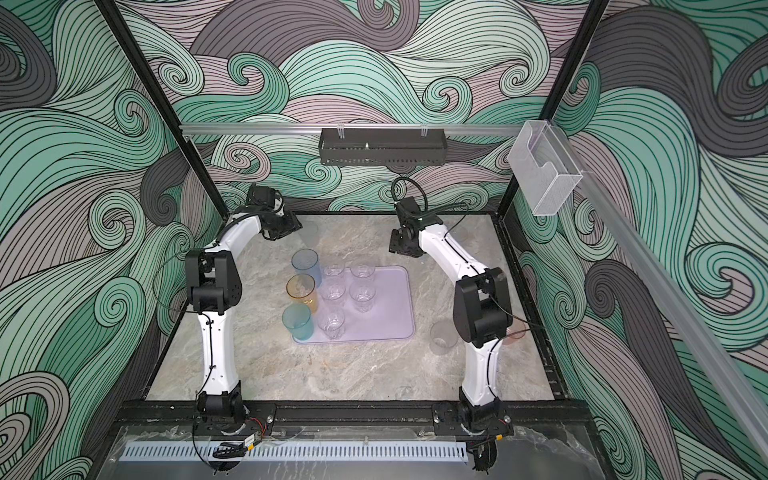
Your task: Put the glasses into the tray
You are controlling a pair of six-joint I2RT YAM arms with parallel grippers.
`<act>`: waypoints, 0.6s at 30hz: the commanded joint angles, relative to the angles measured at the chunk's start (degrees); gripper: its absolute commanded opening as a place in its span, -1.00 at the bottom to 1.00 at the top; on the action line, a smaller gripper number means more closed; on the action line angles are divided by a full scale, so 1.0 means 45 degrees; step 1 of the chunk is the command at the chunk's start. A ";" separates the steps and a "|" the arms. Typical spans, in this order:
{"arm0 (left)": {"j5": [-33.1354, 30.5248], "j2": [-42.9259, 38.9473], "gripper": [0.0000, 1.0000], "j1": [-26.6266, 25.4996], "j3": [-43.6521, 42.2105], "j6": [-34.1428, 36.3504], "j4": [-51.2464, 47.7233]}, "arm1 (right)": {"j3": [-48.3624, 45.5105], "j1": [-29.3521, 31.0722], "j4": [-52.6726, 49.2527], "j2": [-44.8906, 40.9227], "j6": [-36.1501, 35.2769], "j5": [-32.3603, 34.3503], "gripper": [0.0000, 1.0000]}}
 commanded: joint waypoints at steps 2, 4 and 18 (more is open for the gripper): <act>-0.0081 0.0741 -0.06 -0.0215 0.0752 0.0256 0.0001 | -0.0065 0.0052 -0.0024 -0.0310 -0.0087 0.0076 0.06; -0.0268 0.0929 -0.12 -0.0273 0.0899 0.0404 0.0003 | -0.0052 0.0049 -0.0005 -0.0310 -0.0072 0.0078 0.06; -0.0444 0.1013 -0.87 -0.0401 0.1675 0.0806 -0.0489 | -0.0365 0.0201 0.0097 -0.0669 -0.0109 0.0033 0.07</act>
